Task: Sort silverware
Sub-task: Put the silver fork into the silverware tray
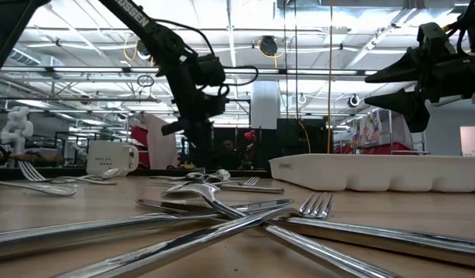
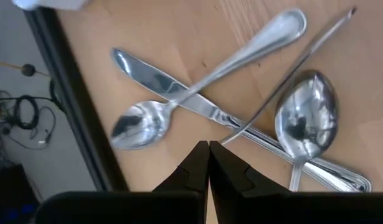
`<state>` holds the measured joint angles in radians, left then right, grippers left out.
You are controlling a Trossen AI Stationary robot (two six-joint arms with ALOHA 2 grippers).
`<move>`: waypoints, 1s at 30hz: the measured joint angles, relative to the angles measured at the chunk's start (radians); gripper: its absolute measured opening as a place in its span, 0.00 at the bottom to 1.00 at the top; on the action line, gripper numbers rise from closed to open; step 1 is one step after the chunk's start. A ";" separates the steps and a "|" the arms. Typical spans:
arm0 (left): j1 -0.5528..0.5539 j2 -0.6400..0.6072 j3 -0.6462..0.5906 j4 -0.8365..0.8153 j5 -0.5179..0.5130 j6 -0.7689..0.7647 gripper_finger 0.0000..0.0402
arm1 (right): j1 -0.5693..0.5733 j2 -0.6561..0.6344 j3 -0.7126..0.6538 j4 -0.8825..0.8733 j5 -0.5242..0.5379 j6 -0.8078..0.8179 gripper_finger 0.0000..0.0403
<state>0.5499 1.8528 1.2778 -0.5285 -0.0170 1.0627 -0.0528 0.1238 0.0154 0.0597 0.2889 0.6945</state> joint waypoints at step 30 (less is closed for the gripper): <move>-0.100 0.011 0.037 0.017 -0.226 -0.090 0.06 | 0.000 0.000 0.000 0.000 -0.001 -0.007 0.51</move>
<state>0.4503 1.8637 1.3147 -0.5116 -0.2428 0.9725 -0.0528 0.1242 0.0154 0.0595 0.2876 0.6876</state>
